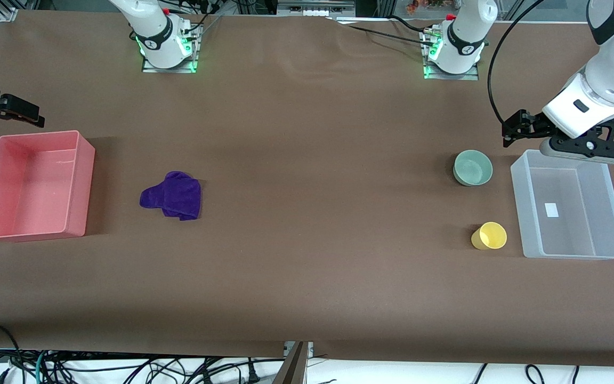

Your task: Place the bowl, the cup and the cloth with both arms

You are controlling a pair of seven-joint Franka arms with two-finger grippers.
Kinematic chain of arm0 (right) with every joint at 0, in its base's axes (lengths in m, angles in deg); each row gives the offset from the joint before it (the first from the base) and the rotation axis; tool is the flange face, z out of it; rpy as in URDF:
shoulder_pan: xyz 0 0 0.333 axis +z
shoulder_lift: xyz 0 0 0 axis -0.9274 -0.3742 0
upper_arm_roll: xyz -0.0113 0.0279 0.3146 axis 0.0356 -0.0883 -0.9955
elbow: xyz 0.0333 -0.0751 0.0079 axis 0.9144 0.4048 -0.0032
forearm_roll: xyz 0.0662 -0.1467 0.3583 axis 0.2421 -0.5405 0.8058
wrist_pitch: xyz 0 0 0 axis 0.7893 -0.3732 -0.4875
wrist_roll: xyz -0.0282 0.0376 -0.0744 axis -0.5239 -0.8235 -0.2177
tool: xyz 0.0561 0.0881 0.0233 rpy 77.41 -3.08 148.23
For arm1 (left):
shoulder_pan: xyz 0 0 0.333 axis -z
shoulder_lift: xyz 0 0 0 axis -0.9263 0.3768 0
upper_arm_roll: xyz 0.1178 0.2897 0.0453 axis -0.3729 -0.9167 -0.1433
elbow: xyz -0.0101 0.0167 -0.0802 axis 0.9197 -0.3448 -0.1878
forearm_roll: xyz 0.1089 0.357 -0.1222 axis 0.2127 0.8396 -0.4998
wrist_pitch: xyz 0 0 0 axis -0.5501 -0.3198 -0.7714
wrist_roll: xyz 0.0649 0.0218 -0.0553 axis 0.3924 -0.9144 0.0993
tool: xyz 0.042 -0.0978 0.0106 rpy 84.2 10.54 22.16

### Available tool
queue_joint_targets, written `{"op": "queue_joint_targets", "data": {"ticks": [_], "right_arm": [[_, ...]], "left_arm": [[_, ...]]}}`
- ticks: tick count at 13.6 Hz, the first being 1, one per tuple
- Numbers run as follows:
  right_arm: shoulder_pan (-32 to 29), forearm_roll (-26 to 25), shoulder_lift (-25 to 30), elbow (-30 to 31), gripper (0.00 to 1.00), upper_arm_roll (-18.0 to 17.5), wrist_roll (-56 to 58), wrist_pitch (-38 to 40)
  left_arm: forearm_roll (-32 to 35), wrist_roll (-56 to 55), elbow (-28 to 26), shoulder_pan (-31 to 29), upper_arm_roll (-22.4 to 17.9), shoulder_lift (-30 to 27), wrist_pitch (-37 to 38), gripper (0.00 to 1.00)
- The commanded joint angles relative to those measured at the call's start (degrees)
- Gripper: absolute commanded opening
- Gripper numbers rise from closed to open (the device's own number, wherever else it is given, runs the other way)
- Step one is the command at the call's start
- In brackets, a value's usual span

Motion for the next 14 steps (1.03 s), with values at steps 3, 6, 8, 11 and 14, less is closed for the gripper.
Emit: {"op": "queue_joint_targets", "data": {"ticks": [3,6,8,11,14], "right_arm": [[0.15,-0.56,-0.65,-1.44,1.0,0.13,0.49,0.16],[0.15,-0.56,-0.65,-1.44,1.0,0.13,0.48,0.07],[0.15,-0.56,-0.65,-1.44,1.0,0.13,0.66,0.07],[0.15,-0.56,-0.65,-1.44,1.0,0.13,0.57,0.07],[0.15,-0.56,-0.65,-1.53,1.0,0.13,0.66,-0.1]], "left_arm": [[-1.48,-0.66,1.98,0.32,-0.1,0.87,1.73,1.0],[-1.48,-0.66,1.9,0.32,-0.1,0.87,1.73,1.0],[-1.39,-0.66,1.9,0.32,-0.1,0.87,1.73,1.0],[-1.39,-0.66,1.9,0.24,-0.1,0.96,1.82,1.0],[-1.39,-0.48,1.81,0.32,-0.1,1.4,2.51,1.0]]}}
